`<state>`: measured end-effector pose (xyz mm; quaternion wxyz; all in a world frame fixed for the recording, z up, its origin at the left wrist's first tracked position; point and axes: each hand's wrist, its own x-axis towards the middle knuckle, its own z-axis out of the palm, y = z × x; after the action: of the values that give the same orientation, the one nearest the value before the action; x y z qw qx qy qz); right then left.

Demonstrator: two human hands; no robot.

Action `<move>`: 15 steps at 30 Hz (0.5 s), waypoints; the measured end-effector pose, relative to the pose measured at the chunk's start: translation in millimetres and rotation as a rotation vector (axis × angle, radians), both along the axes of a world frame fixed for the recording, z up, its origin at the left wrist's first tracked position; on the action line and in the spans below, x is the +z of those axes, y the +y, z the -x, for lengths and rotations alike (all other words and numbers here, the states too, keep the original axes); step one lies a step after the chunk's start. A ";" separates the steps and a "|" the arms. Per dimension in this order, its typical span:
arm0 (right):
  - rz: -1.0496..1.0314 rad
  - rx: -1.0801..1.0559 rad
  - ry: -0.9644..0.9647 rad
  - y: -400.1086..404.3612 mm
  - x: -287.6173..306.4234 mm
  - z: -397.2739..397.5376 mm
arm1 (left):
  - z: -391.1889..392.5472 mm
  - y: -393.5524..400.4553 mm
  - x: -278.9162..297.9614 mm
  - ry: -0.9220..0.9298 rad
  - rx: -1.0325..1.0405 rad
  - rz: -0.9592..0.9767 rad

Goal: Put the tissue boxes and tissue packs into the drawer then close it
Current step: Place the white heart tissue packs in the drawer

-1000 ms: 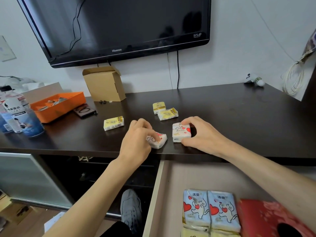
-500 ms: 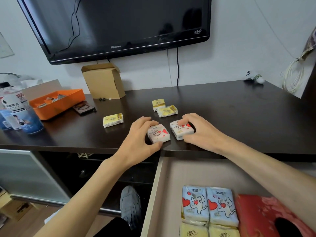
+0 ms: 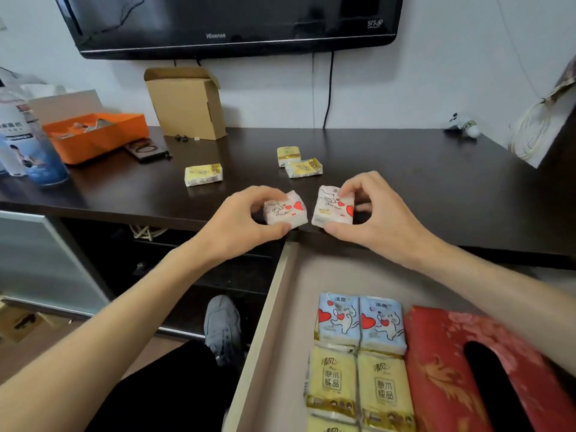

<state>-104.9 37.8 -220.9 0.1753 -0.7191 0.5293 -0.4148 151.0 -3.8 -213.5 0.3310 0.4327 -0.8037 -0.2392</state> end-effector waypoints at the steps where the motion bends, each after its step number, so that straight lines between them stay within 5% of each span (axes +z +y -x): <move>1: -0.005 0.016 -0.004 14.8 1.2 5.3 | -1.3 7.7 2.6 0.019 -0.037 -0.018; 6: -0.110 0.038 0.105 97.1 9.7 29.7 | 1.0 59.1 5.8 0.014 -0.284 -0.139; 15: -0.350 0.052 0.457 164.9 1.5 15.1 | 19.7 120.1 -30.6 -0.305 -0.376 -0.060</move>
<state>-120.0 202.7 -219.5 0.1836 -0.7660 0.6000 -0.1399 131.3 116.2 -244.2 0.1425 0.3162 -0.9034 -0.2522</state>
